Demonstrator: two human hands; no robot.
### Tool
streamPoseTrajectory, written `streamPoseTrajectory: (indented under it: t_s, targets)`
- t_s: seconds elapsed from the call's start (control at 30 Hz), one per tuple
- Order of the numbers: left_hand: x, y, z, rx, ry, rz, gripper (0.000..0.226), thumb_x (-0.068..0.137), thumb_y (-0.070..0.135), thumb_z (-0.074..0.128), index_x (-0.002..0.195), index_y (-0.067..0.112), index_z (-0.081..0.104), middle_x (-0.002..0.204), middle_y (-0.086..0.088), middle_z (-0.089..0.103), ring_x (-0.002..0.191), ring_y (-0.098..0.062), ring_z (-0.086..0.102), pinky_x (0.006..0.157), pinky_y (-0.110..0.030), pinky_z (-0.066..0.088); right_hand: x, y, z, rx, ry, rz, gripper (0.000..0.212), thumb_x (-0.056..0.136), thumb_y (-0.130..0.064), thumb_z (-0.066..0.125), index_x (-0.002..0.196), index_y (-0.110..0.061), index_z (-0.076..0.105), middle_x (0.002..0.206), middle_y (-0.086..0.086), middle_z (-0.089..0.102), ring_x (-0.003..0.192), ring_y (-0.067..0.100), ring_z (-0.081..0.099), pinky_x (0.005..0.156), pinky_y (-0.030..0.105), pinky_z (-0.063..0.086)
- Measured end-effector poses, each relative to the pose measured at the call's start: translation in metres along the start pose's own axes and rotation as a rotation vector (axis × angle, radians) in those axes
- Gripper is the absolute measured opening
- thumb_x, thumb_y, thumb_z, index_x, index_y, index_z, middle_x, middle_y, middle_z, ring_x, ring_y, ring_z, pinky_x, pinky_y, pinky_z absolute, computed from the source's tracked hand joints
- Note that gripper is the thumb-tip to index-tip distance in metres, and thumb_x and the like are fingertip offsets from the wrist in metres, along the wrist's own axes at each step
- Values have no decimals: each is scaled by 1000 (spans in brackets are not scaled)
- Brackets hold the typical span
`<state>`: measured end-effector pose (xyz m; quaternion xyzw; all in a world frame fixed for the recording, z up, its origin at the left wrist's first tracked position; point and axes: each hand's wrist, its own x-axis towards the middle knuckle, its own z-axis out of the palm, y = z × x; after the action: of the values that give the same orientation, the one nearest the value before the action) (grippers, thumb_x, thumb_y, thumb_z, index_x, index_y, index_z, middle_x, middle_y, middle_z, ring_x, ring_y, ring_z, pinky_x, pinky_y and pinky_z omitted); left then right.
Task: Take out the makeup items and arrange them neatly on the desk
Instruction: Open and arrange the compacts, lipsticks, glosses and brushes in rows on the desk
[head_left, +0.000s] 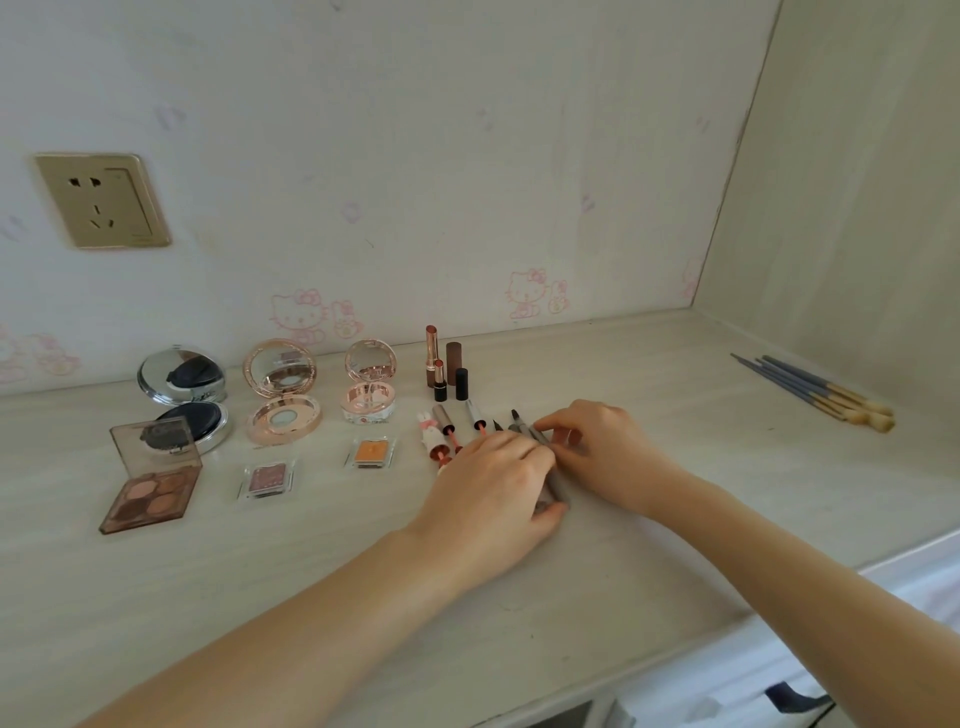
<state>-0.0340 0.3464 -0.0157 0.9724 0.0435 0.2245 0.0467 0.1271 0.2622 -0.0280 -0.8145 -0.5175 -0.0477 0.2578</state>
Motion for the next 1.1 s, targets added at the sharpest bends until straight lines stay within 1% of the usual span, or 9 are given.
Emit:
streamPoseTrajectory:
  t_s: [0.2,0.33,0.4,0.47,0.53,0.6,0.7,0.9,1.1]
  targets:
    - [-1,-1,0,-5,-2,-26,28,90,39,51,106,17,59,111,5,60,111,-14,47,94,-25,36,3,-2,-4,6,-26,-11,21,86,-23,65,106,-24,71,84,-13,54,77,8,57,67,9,34]
    - [-2,0,1,-8,-14,-35,30,90,43,50,105,18,59,110,6,59,111,-14,47,94,-25,37,-3,-1,-14,16,-16,-18,22,87,-19,64,108,-19,70,87,-9,56,80,12,61,74,20,46]
    - [0,0,-1,-18,-14,-43,34,90,45,49,109,18,60,114,7,59,113,-13,47,96,-25,37,-8,-1,-21,8,-9,-20,24,88,-20,63,111,-19,68,92,-8,57,82,9,59,75,20,47]
    - [3,0,-5,-41,-13,-50,36,91,45,49,114,18,60,119,8,58,117,-12,46,97,-26,38,-15,2,-30,-20,-27,-24,27,90,-23,61,116,-19,66,103,-5,60,91,9,58,80,21,48]
    - [9,0,-8,-64,-30,-53,38,93,42,49,121,18,57,126,8,56,123,-11,43,99,-28,39,-24,6,-40,-72,-55,-25,32,91,-26,60,122,-19,62,116,-4,60,104,12,58,91,24,46]
    - [17,2,-10,-59,-57,-37,38,95,35,49,128,18,55,132,7,54,127,-12,40,100,-29,39,-33,13,-52,-125,-88,5,38,93,-30,57,129,-21,57,127,-5,56,116,14,54,99,26,42]
    - [36,8,-9,-41,-87,-13,37,95,23,48,132,18,52,135,5,53,130,-13,39,98,-32,42,-45,29,-71,-169,-123,81,42,95,-32,54,136,-23,50,136,-5,51,125,15,48,103,29,40]
    - [90,36,12,-29,-172,39,40,95,12,45,134,17,49,136,1,52,130,-17,40,93,-33,44,-69,82,-116,-237,-136,215,44,95,-34,53,137,-23,47,135,-3,53,124,15,49,103,27,38]
    - [154,77,52,-39,-275,125,41,94,8,44,134,17,49,137,-3,51,129,-24,42,97,-41,45,-83,143,-153,-350,-121,310,42,95,-37,53,133,-22,53,131,-3,58,119,16,55,100,29,43]
